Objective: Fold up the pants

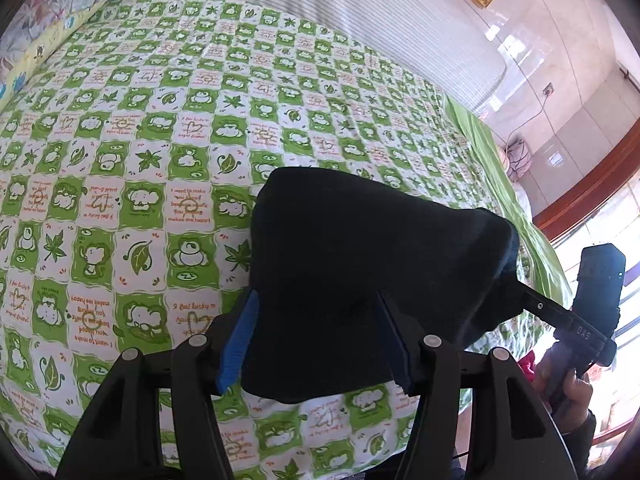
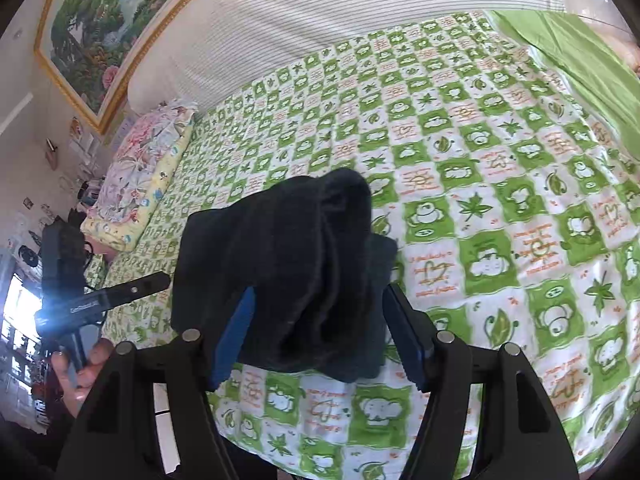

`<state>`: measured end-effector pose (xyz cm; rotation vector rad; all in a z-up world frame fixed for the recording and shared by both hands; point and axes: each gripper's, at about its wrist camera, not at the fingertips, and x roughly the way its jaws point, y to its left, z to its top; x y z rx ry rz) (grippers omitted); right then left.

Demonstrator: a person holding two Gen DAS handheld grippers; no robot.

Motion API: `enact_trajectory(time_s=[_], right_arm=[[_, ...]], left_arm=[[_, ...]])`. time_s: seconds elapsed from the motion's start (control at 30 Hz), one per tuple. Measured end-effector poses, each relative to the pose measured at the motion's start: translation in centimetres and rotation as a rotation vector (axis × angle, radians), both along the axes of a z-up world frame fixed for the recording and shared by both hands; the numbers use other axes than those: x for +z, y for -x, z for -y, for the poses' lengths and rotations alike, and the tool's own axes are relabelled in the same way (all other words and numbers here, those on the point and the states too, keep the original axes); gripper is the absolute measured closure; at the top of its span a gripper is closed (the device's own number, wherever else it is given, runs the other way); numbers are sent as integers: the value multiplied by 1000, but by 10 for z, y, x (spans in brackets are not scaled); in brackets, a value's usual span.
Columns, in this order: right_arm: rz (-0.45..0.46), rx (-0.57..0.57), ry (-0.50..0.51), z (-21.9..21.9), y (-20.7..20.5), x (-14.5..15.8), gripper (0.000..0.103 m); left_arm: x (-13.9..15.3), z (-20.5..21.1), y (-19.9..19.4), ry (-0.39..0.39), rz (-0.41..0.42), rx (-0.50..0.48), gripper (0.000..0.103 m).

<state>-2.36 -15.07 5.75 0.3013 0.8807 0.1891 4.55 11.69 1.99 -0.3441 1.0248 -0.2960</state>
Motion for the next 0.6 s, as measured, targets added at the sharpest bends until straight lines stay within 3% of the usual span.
enact_trajectory(time_s=[0.17,0.4,0.6], right_arm=[[-39,-15,-6,2,-5,-12,36],[-58,-14,-63,13,-10,-25,36],[-92,-12,-189,24,-17,-41,31]], left_arm=[[-21,-5,-11,49,-60,-12,40],[-36,-2,-23,50,-94,-14,36],[-48,-5,-31,113,-131,-10,37]])
